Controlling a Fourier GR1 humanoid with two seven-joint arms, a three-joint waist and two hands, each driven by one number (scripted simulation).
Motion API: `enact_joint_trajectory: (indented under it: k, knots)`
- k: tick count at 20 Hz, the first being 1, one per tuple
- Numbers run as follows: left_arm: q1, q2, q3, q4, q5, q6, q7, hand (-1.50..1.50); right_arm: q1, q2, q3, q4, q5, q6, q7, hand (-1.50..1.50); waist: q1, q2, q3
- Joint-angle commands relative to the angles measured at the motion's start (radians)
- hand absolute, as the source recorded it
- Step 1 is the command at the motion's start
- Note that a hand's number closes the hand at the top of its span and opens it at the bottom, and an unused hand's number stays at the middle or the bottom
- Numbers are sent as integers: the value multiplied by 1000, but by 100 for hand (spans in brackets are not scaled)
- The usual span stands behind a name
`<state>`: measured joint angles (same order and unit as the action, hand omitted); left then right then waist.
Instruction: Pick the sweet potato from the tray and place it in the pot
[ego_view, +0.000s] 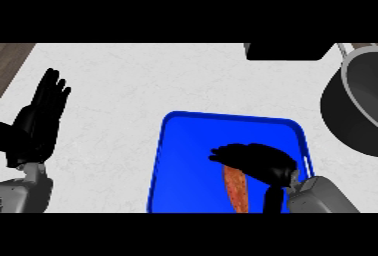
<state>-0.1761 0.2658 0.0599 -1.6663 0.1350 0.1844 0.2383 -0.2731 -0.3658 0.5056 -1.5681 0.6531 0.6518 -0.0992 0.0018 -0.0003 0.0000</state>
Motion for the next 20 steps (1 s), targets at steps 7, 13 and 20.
enact_joint_trajectory:
  k: [7, 13, 20]
  knots:
    - [-39, -12, 31, -16, -16, -11, 43, 0, -58, 21, -6, 117, 128, -32, -165, 150, 4, 0, 0]
    - [-42, -30, 48, 89, -25, -59, -49, 0, 6, 101, 58, 138, 246, -120, -206, 150, -1, 1, 0]
    - [-16, -26, 62, 37, -21, -58, -29, 0, 195, 114, 3, -44, 272, -137, -2, 150, -24, -6, -1]
